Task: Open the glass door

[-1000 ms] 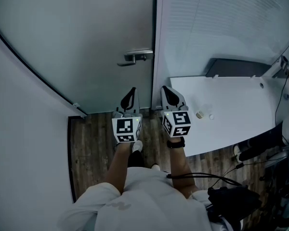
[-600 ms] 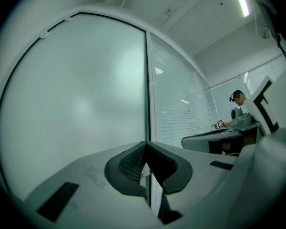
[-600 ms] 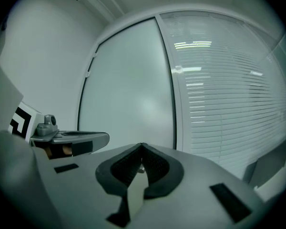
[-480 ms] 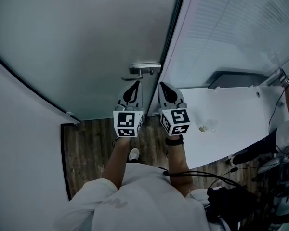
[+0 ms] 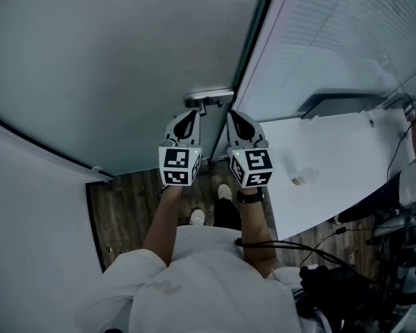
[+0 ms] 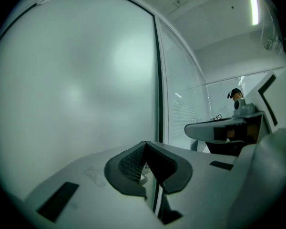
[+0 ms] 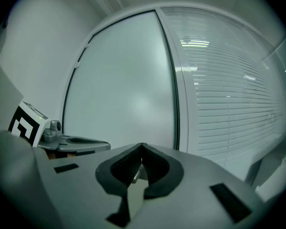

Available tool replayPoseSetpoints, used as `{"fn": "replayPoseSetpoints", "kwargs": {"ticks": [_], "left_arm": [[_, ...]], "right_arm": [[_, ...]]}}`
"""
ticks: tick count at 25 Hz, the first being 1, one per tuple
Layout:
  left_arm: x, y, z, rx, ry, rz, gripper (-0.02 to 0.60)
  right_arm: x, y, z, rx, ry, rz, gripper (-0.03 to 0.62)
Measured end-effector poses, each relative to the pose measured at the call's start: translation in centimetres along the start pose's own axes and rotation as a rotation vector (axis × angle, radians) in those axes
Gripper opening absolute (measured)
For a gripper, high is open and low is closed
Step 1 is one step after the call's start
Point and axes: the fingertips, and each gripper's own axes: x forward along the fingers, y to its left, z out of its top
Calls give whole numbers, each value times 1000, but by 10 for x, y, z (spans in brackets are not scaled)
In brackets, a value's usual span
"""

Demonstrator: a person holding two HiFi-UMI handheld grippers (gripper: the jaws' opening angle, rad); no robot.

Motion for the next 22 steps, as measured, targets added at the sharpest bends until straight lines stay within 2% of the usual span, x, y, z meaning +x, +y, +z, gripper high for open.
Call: {"fn": "replayPoseSetpoints", "kwargs": {"ticks": [3,7,11,18,20,22], "left_arm": [[15,2,-15,92,73,-21,2],[29,1,-57,185,199,-51,2],[42,-2,-74,293,288,-103,3],[58,6,-102,328,397,-153,97],[59,11,-110,421,442,-150,100],[58,17,-115,584,497,-143,100]], "right_arm": [[13,-12,-8,16,17,-11,2],[31,-21,-32,52,62,3,2],[48,-33,-31,63,67,9,2],[67,-39,-42,71,111,33,2],[68,-41,-44,67,118,35,2],[70,-45,-45,62,122,34,2]]}}
